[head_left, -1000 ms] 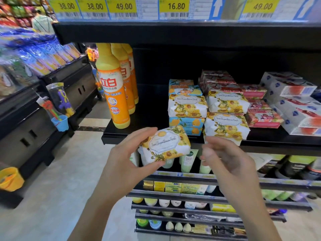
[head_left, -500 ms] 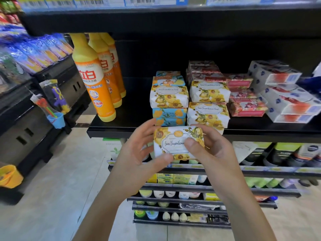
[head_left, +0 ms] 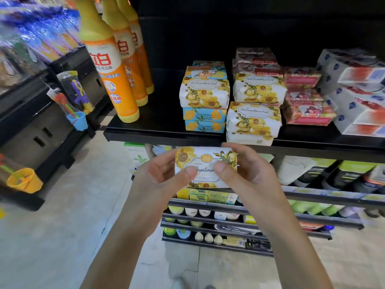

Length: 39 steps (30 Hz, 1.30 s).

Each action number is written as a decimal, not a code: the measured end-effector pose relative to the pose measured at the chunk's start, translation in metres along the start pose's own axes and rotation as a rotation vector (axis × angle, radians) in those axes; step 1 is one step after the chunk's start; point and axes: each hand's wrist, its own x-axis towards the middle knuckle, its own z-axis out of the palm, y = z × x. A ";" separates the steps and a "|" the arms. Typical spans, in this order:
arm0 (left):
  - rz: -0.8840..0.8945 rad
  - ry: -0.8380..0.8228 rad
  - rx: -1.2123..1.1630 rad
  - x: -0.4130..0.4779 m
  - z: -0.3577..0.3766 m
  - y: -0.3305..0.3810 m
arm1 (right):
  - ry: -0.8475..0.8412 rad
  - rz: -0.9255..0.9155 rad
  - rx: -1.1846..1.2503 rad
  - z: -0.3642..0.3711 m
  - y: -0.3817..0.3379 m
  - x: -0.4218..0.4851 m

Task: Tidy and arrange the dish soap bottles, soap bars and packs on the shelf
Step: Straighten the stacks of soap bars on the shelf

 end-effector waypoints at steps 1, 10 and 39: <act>0.012 -0.006 0.001 0.000 -0.002 0.000 | -0.012 0.000 0.002 0.002 -0.001 0.001; 0.026 -0.042 0.087 0.007 -0.034 0.005 | 0.015 -0.103 -0.032 0.033 -0.011 0.008; 0.014 -0.010 -0.068 0.020 -0.093 0.019 | 0.055 0.001 -0.031 0.099 -0.011 0.019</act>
